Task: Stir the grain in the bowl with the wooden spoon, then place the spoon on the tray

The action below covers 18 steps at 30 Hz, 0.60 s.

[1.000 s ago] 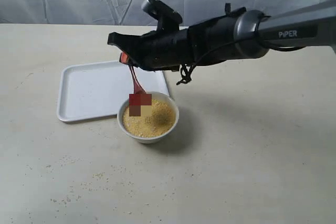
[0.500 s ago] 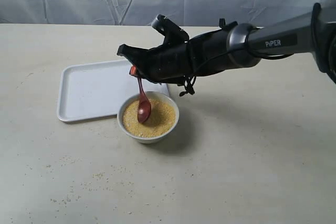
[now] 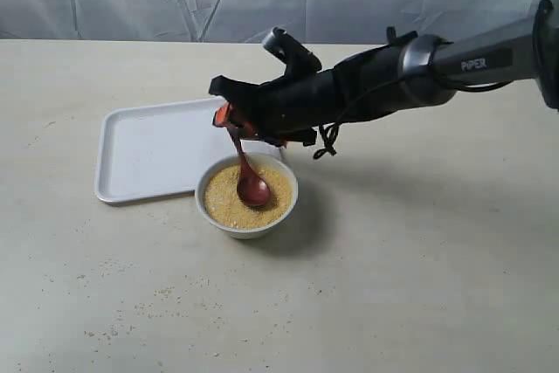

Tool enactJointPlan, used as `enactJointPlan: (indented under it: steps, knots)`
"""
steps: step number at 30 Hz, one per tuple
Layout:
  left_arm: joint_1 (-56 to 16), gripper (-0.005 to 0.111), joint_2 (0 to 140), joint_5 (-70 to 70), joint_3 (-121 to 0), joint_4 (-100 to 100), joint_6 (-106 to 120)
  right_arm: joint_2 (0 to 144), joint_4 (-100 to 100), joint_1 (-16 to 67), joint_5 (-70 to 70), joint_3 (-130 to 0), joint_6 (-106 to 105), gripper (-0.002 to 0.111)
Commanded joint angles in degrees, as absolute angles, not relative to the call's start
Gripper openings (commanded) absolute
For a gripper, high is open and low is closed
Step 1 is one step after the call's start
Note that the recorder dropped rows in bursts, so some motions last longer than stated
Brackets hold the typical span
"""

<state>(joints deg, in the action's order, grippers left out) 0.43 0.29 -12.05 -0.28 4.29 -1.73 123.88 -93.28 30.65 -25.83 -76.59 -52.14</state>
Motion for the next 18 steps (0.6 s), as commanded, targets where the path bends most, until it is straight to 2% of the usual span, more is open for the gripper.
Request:
enactJointPlan:
  steps: [1, 5, 11, 14, 18]
  knots:
    - [0.5, 0.000, 0.0, -11.8, 0.0, 4.1, -1.9, 123.1, -80.5, 21.5, -43.5, -78.0, -45.2, 0.046]
    - [0.5, 0.000, 0.0, -11.8, 0.0, 4.1, -1.9, 124.3, -70.8, 13.7, -68.8, -86.5, -46.0, 0.046]
    - [0.5, 0.000, 0.0, -11.8, 0.0, 4.1, -1.9, 130.1, -69.7, 13.4, -70.0, -93.5, -49.3, 0.048]
    - [0.5, 0.000, 0.0, -11.8, 0.0, 4.1, -1.9, 135.6, -69.9, 13.8, -70.0, -100.2, -49.3, 0.062]
    - [0.5, 0.000, 0.0, -11.8, 0.0, 4.1, -1.9, 140.5, -69.8, 15.4, -70.0, -107.7, -49.3, 0.064]
